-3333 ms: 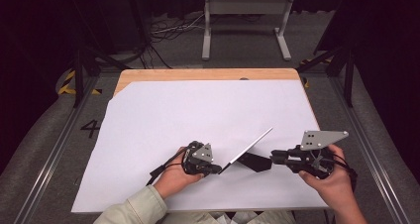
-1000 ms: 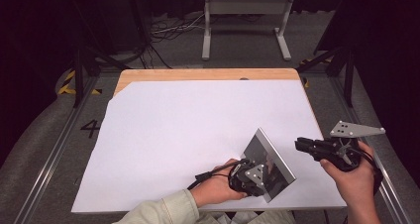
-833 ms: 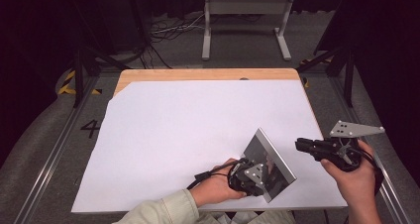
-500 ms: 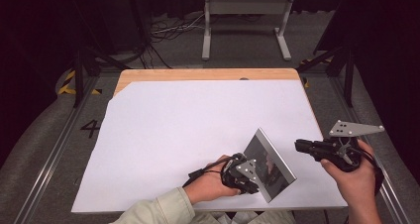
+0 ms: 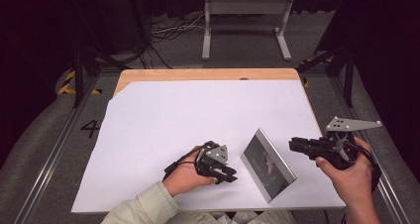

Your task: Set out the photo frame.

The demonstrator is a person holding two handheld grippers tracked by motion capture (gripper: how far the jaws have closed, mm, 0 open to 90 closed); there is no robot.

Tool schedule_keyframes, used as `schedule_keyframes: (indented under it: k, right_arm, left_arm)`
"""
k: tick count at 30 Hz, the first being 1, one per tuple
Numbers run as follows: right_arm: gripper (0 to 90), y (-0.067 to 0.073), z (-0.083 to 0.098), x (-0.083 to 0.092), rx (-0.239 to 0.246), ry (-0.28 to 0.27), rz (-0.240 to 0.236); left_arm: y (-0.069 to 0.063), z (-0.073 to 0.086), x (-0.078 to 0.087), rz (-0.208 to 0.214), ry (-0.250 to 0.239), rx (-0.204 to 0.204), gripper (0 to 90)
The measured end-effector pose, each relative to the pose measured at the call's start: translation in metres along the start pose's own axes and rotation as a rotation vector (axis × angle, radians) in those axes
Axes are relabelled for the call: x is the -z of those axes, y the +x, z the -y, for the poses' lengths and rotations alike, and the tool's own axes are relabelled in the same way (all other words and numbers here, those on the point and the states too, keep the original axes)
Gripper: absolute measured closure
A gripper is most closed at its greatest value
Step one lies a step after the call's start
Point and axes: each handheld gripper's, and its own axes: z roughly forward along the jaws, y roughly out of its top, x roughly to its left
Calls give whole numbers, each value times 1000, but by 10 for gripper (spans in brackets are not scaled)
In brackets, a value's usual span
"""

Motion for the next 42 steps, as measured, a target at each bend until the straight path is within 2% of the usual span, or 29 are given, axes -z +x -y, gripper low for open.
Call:
schedule_keyframes:
  k: [2,4,7,11,14,18,22,26,32,36,38,42]
  right_arm:
    - [756,1,-1,0,-4,5,-3]
    - [744,5,-6,2,-48,20,-11]
    - [744,7,-11,3,-28,40,6]
    - [734,7,-17,2,-36,68,14]
    - [740,6,-22,0,-33,99,30]
    - [724,5,-28,-3,-79,136,21]
    - [707,8,-34,-7,-90,175,45]
    - [706,11,-41,-11,-110,206,58]
    - [716,16,-45,-17,-137,253,51]
    - [716,21,-47,-22,-134,278,50]
    - [708,22,-47,-24,-122,276,52]
    - [702,25,-46,-28,-127,284,51]
  left_arm:
    - [1,1,2,-1,-5,0,739]
    - [2,3,6,-6,-16,14,738]
    - [4,5,10,-17,-19,16,736]
    - [5,10,15,-32,-19,23,732]
    - [7,16,22,-50,-40,33,725]
    - [10,20,30,-66,-62,43,721]
    - [10,25,37,-91,-61,48,718]
    - [12,35,45,-108,-68,75,718]
    - [14,44,50,-116,-72,94,718]
    - [15,48,52,-120,-70,113,718]
    - [16,48,53,-122,-81,115,718]
    - [17,48,54,-129,-81,118,718]
